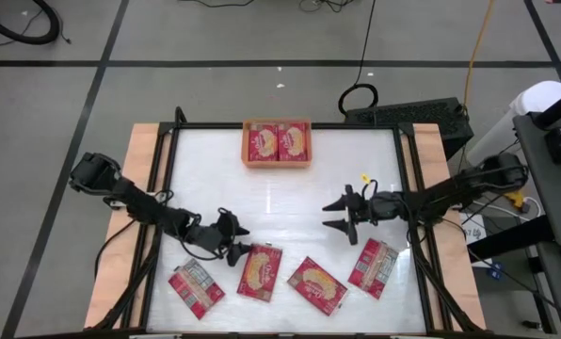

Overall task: Sort popcorn bags into baskets
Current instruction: Put the red popcorn bag into the orange bin

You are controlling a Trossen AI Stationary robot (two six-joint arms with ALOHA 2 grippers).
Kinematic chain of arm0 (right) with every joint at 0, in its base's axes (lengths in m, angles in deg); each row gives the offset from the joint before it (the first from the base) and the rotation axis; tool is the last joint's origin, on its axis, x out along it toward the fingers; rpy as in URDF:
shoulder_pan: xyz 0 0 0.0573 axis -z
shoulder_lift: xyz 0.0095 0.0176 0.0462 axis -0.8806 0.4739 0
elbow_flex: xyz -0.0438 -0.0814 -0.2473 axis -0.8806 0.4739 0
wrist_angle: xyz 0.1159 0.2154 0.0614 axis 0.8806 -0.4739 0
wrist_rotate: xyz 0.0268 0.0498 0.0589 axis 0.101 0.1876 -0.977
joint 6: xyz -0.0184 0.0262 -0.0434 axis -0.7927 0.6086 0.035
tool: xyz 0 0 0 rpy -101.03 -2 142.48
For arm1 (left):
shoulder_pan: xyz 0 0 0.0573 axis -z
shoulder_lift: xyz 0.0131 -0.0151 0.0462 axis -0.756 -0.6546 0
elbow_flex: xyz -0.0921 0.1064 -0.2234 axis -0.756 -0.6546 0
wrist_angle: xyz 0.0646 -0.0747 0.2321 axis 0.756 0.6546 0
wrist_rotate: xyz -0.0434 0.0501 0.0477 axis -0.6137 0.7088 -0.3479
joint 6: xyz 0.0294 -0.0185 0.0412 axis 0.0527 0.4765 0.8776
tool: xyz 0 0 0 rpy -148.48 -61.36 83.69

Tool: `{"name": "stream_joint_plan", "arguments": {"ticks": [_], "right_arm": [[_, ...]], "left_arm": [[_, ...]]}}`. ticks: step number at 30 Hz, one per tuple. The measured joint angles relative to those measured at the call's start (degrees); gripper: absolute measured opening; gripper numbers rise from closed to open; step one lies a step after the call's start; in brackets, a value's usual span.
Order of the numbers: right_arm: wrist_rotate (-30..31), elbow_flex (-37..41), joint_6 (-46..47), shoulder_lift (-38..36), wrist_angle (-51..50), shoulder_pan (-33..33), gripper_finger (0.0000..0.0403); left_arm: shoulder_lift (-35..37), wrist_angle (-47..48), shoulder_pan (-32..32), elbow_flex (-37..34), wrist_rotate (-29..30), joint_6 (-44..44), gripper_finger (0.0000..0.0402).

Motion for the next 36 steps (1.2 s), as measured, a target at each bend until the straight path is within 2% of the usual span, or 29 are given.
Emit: {"name": "stream_joint_plan", "arguments": {"ticks": [6,10,14,20,29,32,36], "right_arm": [[2.77,0.12,-0.49,-0.02,0.23,-3.29,0.0217],[2.83,0.12,-1.53,-0.02,0.41,-3.38,0.0217],[3.53,0.12,-3.22,-0.02,0.92,-3.36,0.0217],[4.47,0.11,-5.71,-0.02,1.37,-3.21,0.0217],[4.24,0.12,-6.22,-0.02,1.71,-3.21,0.0217],[4.25,0.12,-6.45,0.0,2.02,-3.21,0.0217],[3.99,0.12,-6.69,0.0,5.36,-3.21,0.0217]], "left_arm": [[-1.22,0.76,6.37,0.41,-3.23,-8.68,0.0298],[-2.53,9.67,10.24,3.6,-7.22,-20.87,0.028],[-4.97,11.52,13.17,7.16,-10.16,-27.39,0.0269],[-9.65,11.16,13.46,10.81,-12.92,-33.97,0.0266],[-12.63,5.83,13.31,11.89,-13.39,-39.62,0.0288],[-12.72,5.47,13.38,11.83,-13.51,-39.66,0.0269],[-12.79,6.52,13.57,11.8,-13.39,-35.47,0.0212]]}}
